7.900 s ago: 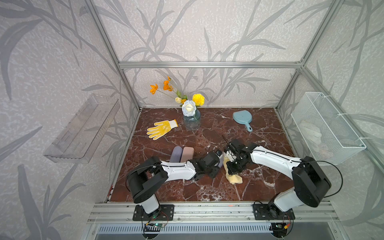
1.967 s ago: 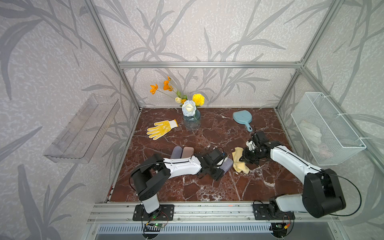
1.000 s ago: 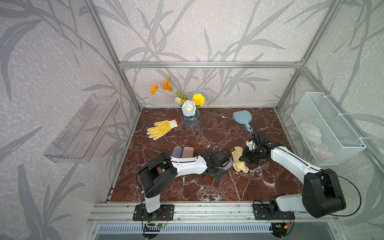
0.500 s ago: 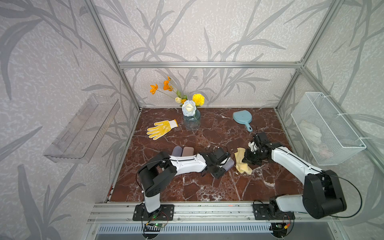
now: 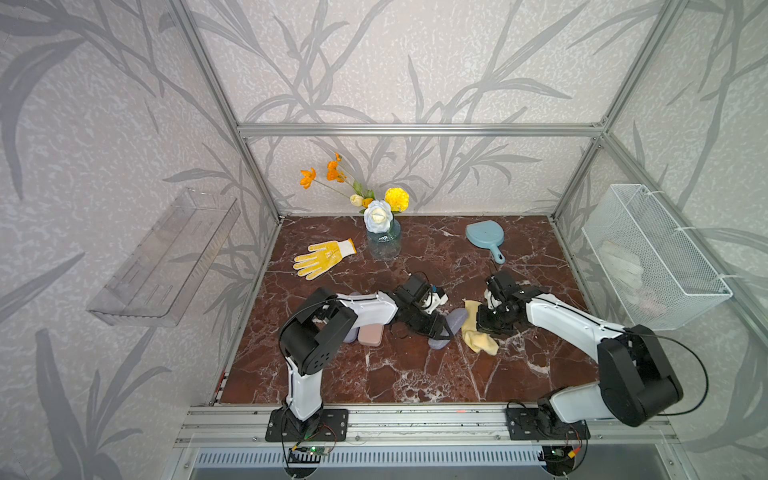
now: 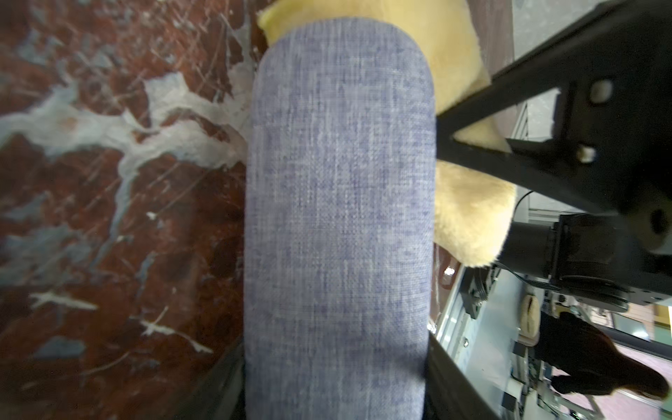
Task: Wipe the eyeglass case
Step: Wipe the dirt from the eyeglass case.
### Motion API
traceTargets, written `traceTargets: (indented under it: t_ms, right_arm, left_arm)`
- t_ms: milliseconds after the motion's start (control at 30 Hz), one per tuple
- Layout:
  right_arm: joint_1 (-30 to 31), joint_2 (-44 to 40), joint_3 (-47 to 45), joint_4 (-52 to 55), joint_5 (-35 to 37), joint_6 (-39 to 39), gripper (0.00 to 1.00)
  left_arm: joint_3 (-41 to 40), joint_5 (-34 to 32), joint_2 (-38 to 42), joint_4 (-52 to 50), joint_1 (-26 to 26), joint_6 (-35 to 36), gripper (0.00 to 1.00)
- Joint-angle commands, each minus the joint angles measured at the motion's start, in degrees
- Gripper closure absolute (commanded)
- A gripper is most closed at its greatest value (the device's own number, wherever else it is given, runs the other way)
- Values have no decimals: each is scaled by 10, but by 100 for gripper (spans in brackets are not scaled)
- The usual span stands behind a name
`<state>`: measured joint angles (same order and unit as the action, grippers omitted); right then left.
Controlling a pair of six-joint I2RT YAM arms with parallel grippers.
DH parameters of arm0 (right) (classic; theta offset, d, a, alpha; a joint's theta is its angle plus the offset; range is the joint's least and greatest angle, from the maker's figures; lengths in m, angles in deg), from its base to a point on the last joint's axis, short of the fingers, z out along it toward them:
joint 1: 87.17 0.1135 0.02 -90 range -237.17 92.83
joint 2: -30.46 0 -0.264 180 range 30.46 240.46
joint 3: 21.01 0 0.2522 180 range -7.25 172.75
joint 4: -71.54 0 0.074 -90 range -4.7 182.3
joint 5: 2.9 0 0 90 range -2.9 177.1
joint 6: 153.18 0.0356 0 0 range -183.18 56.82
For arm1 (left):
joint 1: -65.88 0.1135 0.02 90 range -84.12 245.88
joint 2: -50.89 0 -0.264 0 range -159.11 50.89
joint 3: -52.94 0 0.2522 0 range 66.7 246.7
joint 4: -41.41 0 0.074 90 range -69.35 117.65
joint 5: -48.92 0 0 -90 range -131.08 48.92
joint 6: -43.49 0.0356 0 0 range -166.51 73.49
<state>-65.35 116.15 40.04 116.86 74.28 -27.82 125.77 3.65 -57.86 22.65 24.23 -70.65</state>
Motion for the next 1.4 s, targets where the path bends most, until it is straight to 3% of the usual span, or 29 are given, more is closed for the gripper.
traceTargets:
  t_ms: [0, 100, 233, 433, 600, 700, 933, 1100, 1233, 1367]
  right_arm:
    - [2, 42, 36, -80, -52, 8, 100]
    - [23, 71, 40, -105, -109, 4, 100]
    - [96, 13, 4, -109, -123, 8, 100]
    - [177, -52, -58, -204, -168, 144, 100]
    - [162, -13, -32, -218, -134, 156, 100]
    - [145, -6, -18, -250, -164, 183, 100]
    - [146, -111, 78, -141, -172, 157, 100]
    - [88, -165, 66, -83, -158, 137, 100]
    - [1, -162, 22, -44, -89, 62, 100]
    - [-13, -61, 62, 39, 58, -67, 100]
  left_arm:
    - [-20, 20, -40, -29, 23, -6, 100]
    - [-15, 20, -53, -41, 34, 1, 100]
    - [-16, 20, -64, -40, 45, -1, 100]
    - [-14, 25, -73, -30, 50, -7, 100]
    - [-23, 31, -67, -18, 49, -20, 100]
    - [-34, 21, -57, -17, 49, -22, 100]
    - [-50, 19, -58, -8, 47, -21, 100]
    - [-52, 19, -56, -13, 48, -14, 100]
    - [-59, 29, -51, -6, 49, -15, 100]
    - [-66, 68, -40, 25, 46, -30, 100]
